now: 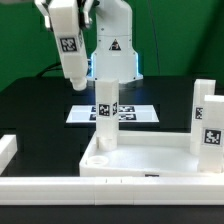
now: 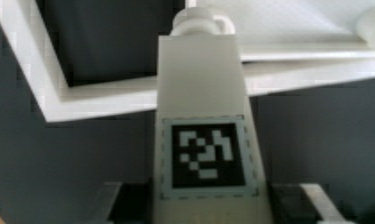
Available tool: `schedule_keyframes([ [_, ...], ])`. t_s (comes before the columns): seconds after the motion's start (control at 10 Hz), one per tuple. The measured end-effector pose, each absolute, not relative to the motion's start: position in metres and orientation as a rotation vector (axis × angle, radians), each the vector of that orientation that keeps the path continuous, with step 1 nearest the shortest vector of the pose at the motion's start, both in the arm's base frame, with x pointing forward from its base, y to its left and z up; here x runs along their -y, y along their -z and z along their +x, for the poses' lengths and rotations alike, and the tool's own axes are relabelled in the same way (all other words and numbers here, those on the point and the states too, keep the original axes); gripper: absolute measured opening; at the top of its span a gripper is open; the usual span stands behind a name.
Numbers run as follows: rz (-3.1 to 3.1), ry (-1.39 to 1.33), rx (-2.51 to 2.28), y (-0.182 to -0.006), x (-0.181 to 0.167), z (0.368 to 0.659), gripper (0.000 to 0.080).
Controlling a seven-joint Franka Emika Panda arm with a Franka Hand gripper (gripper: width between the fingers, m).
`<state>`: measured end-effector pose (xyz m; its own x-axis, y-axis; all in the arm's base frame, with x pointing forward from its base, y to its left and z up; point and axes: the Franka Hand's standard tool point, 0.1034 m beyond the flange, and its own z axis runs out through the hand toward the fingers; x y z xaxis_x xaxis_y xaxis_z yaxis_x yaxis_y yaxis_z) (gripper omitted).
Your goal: Assemble desk
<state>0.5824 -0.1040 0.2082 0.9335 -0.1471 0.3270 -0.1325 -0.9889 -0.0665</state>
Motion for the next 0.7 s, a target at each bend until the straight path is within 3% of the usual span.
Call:
schedule_keyframes([
  [0.3,-3.090,0.815,-0.216,-0.208,0.117,0.581,0.0291],
  [0.5,-3.113,0.889,-0.221,-0.192,0.109,0.581,0.0291],
  [0.7,-3.120,0.903,-0.228,-0.179,0.114,0.598,0.0291],
])
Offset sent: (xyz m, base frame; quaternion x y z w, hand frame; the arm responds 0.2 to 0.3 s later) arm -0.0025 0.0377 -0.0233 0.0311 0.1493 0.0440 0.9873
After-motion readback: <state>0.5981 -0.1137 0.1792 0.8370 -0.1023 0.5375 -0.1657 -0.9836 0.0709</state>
